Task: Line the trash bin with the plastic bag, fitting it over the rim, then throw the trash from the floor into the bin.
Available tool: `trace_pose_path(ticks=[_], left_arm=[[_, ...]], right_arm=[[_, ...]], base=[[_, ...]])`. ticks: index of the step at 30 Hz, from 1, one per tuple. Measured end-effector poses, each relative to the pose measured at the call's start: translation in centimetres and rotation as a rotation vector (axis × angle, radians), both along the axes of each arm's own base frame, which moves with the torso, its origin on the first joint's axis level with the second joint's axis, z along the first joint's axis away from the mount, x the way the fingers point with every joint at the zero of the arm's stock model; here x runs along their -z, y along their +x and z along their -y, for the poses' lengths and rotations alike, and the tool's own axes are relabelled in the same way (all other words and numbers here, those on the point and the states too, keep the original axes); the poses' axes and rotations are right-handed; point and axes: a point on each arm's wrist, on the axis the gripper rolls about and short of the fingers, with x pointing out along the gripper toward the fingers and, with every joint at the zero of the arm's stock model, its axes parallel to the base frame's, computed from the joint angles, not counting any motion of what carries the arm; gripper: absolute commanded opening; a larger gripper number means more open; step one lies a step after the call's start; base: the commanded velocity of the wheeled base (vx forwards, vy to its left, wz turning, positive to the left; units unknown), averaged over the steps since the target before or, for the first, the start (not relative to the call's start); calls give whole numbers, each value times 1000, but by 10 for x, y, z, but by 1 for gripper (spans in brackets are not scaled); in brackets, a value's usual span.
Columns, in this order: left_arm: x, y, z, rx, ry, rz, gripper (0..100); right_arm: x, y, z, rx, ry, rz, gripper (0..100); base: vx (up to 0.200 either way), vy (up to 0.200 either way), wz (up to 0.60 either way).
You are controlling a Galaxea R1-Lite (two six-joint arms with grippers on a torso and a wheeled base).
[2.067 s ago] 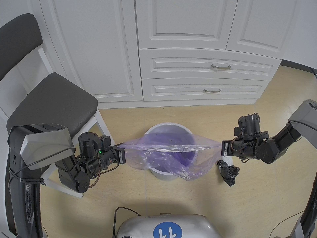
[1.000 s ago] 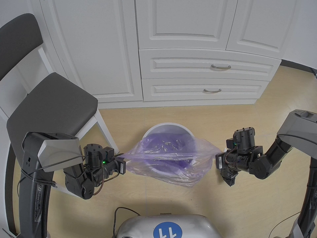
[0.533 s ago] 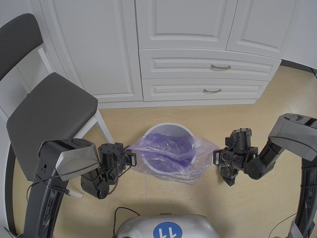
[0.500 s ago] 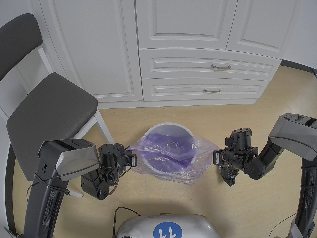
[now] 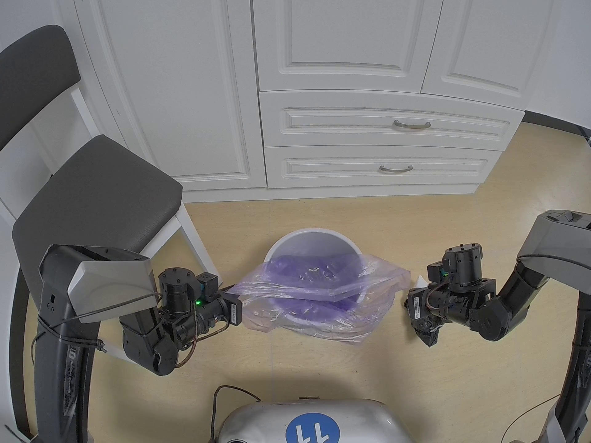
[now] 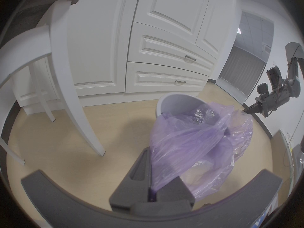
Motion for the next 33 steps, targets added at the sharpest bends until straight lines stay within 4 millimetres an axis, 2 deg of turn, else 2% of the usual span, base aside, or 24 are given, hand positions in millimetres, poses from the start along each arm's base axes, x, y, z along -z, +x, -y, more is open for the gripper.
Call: trace_pose_path(ticks=[12, 25, 26, 33], left_arm=[[13, 10, -13, -40, 23, -42, 0], [21, 13, -15, -46, 29, -55, 0], [22, 13, -15, -46, 31, -59, 0], [24, 12, -16, -48, 33, -70, 0]], right_arm=[[19, 6, 10, 17, -38, -43, 0], [37, 11, 12, 17, -59, -79, 0], [38, 11, 13, 17, -60, -80, 100], [33, 11, 17, 24, -54, -70, 100]], base=[[0, 0, 0], [0, 0, 0], [0, 0, 0], [0, 0, 0]])
